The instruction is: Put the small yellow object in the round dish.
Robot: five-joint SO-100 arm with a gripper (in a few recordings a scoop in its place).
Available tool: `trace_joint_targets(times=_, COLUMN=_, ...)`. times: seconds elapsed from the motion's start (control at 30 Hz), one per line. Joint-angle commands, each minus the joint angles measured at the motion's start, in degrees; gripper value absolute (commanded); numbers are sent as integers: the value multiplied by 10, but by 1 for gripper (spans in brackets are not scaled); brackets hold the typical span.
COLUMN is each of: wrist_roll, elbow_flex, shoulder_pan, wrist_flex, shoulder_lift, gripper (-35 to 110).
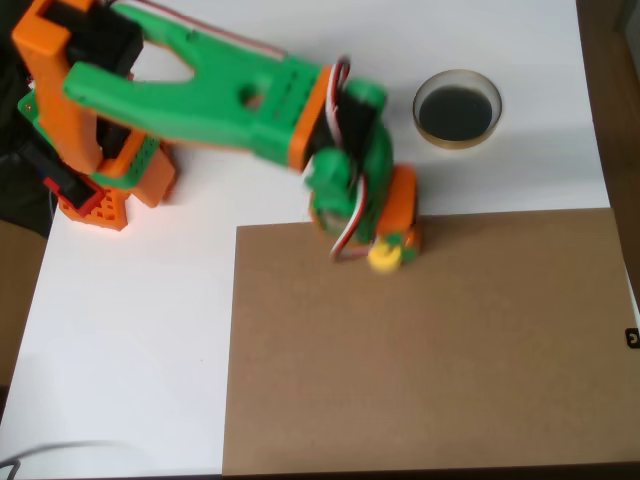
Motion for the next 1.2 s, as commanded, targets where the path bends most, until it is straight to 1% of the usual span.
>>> trace_joint_targets(times=0.0, wrist_roll=-8, elbow_flex=-47, shoulder_pan=-66, wrist_flex=11, shoulder_lift=72, gripper=0)
trace_joint_targets(times=0.4, wrist_roll=-4, elbow_flex=-83, shoulder_pan=-203, wrist_flex=25, shoulder_lift=59, gripper=0)
trace_joint_targets(times=0.67, wrist_roll=0, elbow_flex=-97, shoulder_pan=-267, wrist_flex=25, shoulder_lift=62, gripper=0)
trace_joint_targets(times=0.87, wrist_roll=-4, elbow_flex=-142, shoulder_pan=-296, wrist_flex=34, shoulder_lift=40, gripper=0)
trace_joint_targets(times=1.17, wrist_roll=-5, elbow_flex=-208, shoulder_pan=-311, wrist_flex=34, shoulder_lift=-20, gripper=0)
